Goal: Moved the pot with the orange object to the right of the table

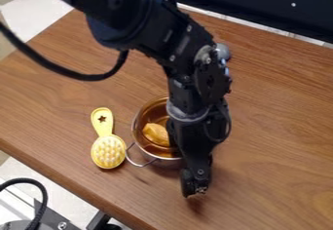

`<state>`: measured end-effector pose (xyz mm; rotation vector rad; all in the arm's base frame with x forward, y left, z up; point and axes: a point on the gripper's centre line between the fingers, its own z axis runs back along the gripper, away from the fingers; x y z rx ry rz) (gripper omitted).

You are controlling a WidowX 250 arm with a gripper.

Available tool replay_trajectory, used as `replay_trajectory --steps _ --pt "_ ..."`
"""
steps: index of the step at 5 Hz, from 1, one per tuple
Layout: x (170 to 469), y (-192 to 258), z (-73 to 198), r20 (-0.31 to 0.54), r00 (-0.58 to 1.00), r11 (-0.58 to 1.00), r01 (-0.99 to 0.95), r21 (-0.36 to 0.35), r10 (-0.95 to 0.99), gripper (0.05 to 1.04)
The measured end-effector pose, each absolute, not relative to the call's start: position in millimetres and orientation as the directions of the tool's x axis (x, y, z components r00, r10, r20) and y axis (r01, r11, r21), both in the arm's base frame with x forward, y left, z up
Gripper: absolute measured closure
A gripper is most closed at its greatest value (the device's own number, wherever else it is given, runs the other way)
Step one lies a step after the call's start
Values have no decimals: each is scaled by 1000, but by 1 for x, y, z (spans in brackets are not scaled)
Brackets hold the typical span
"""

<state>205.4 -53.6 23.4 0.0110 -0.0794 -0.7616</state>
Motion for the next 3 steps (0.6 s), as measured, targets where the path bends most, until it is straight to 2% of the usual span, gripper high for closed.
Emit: replay_trajectory --steps 2,3 --pt "210 -51 22 69 736 740 671 57 -673 698" --pt "215 -50 23 92 749 755 651 77 -656 909"
